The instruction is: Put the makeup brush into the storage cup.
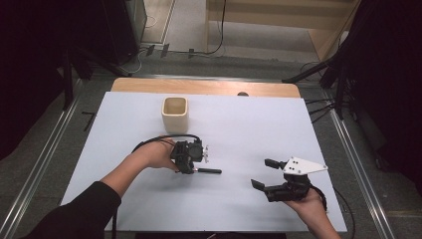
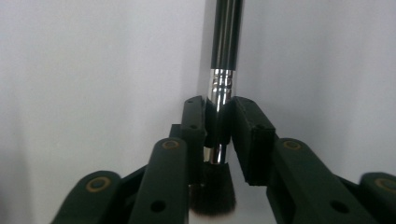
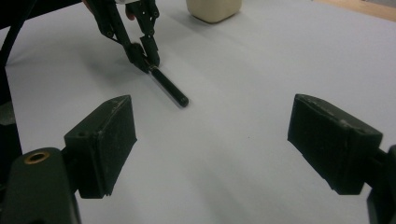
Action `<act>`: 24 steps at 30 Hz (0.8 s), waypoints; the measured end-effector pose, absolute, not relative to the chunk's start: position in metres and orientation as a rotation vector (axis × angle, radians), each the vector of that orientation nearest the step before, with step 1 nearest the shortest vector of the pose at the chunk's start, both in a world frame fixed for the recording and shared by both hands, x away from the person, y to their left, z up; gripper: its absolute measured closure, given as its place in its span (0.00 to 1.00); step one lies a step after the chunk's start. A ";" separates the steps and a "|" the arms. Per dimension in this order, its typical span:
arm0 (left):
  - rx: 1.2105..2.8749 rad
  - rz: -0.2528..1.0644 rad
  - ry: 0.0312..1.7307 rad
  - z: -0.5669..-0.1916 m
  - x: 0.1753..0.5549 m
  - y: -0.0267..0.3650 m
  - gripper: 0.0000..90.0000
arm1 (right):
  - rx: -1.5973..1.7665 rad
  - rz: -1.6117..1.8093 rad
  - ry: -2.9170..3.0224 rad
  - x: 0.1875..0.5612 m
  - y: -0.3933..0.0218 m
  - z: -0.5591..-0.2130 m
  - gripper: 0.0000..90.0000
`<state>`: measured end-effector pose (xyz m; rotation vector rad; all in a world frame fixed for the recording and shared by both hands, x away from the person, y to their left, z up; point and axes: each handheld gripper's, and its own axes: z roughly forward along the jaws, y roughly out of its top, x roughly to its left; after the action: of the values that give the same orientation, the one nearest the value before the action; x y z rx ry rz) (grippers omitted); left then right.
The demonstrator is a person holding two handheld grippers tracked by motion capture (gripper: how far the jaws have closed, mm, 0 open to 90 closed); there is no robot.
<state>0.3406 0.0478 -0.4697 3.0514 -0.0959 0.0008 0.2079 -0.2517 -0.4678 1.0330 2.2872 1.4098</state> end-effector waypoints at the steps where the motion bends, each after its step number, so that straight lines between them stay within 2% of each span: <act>1: 3.059 0.005 -0.099 -0.470 0.340 0.047 0.85 | 1.030 1.408 2.289 0.208 -0.252 -0.468 0.18; 19: 3.060 -0.026 -0.036 -0.467 0.343 0.047 0.87 | 1.031 1.416 2.289 0.208 -0.252 -0.467 0.18; 24: 2.988 -0.040 0.026 -0.455 0.349 0.052 0.87 | 1.020 1.427 2.295 0.207 -0.252 -0.467 0.18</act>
<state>0.3494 0.0520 -0.4549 2.9877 0.0255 -0.0403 0.2074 -0.2515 -0.4671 1.0198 2.2950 1.4274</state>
